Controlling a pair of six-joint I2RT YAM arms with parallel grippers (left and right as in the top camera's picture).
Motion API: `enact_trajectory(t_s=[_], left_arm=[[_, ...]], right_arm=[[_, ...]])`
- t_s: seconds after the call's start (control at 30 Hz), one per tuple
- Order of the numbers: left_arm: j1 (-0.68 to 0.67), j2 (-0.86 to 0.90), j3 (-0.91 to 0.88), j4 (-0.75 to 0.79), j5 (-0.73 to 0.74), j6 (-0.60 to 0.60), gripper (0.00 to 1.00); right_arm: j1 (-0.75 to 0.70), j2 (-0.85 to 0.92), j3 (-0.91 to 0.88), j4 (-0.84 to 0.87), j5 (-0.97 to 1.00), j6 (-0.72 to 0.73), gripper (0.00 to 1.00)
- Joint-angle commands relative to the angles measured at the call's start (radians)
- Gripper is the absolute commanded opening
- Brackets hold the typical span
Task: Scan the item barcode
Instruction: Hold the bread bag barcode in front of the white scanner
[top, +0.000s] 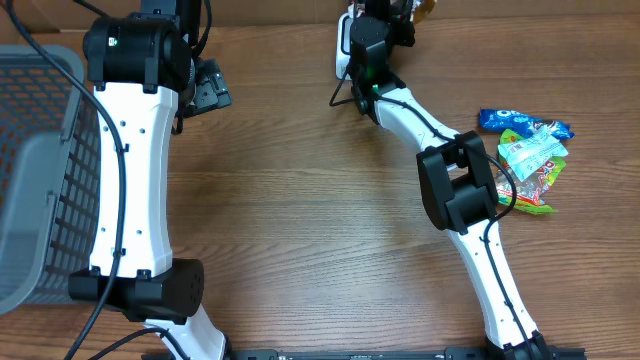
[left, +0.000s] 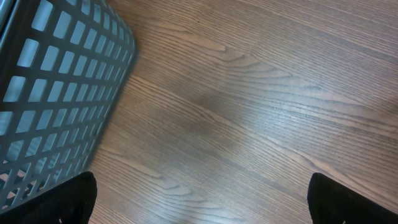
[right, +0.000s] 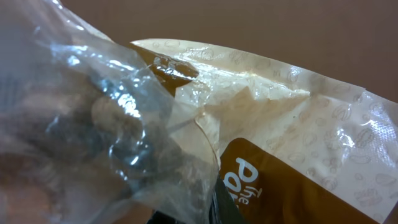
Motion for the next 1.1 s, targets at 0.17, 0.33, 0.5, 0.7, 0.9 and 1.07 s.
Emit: enact_trajectory(t_s=[0.17, 0.33, 0.5, 0.7, 0.9, 1.07], left_arm=[[-0.007, 0.006, -0.004, 0.001, -0.013, -0.018, 1.00], [-0.007, 0.006, -0.004, 0.001, -0.013, -0.018, 1.00], [-0.007, 0.006, -0.004, 0.001, -0.013, -0.018, 1.00], [-0.007, 0.006, -0.004, 0.001, -0.013, -0.018, 1.00], [-0.007, 0.006, -0.004, 0.001, -0.013, -0.018, 1.00], [-0.007, 0.006, -0.004, 0.001, -0.013, -0.018, 1.00]], right_arm=[[0.006, -0.015, 0.011, -0.037, -0.060, 0.074, 0.04], [0.008, -0.015, 0.011, -0.037, -0.059, 0.073, 0.04], [0.030, -0.015, 0.011, -0.038, -0.043, 0.069, 0.04], [0.082, -0.015, 0.011, -0.103, 0.095, 0.069, 0.04], [0.116, -0.015, 0.011, -0.105, 0.182, 0.003, 0.04], [0.143, -0.042, 0.011, -0.105, 0.223, -0.041, 0.04]])
